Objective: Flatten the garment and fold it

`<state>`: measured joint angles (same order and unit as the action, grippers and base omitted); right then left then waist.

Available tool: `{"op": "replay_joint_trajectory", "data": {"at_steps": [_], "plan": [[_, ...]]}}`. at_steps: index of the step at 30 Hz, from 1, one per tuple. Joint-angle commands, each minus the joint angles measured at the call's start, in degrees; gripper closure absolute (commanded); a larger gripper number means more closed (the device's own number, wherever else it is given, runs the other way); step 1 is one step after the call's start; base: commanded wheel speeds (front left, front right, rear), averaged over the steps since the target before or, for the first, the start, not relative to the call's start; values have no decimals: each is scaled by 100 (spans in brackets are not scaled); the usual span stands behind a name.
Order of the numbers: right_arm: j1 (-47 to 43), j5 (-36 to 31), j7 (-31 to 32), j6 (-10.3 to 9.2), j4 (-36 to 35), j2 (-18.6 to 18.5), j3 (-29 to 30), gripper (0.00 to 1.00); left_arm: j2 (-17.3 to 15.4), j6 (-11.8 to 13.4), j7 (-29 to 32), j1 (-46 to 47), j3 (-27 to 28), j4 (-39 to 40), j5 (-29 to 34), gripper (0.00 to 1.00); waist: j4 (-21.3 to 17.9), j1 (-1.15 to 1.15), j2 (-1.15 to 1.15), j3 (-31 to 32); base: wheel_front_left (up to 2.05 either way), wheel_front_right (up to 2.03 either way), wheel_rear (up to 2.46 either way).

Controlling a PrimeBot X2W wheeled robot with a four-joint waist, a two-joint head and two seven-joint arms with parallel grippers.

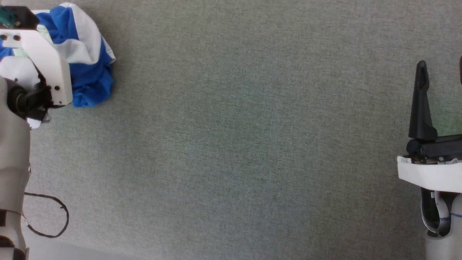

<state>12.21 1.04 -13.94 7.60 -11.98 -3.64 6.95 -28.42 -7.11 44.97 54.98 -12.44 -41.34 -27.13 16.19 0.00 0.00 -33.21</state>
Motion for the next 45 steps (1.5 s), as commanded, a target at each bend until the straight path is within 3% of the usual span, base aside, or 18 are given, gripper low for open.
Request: {"op": "replay_joint_trajectory", "data": {"at_steps": [1,13,22,30,36,45], "plan": [[100,-22,-67,-11,-32,-9,7,0,13,-17,8,-98,-147,-276,14,100,45,0,0,72,0,0,0],[-401,170,-106,-11,212,72,193,0,-554,-37,-1368,773,-1052,558,316,100,119,0,0,1298,0,0,0],[-686,584,-106,-11,369,75,235,0,-497,-37,-1905,1560,-2536,1576,182,100,-450,0,0,1998,0,0,0],[-784,779,-106,-11,446,76,207,0,246,-37,-2200,2193,-3399,1912,-114,100,-1425,0,0,2142,0,0,0],[-809,900,-106,-11,496,76,236,0,767,-37,-2583,2004,-3906,1850,-339,100,-2131,0,0,2081,0,0,0],[-819,994,-106,-11,465,76,315,0,1416,-37,-3098,349,-4935,1025,-772,100,-2327,0,0,1897,0,0,0]]}}
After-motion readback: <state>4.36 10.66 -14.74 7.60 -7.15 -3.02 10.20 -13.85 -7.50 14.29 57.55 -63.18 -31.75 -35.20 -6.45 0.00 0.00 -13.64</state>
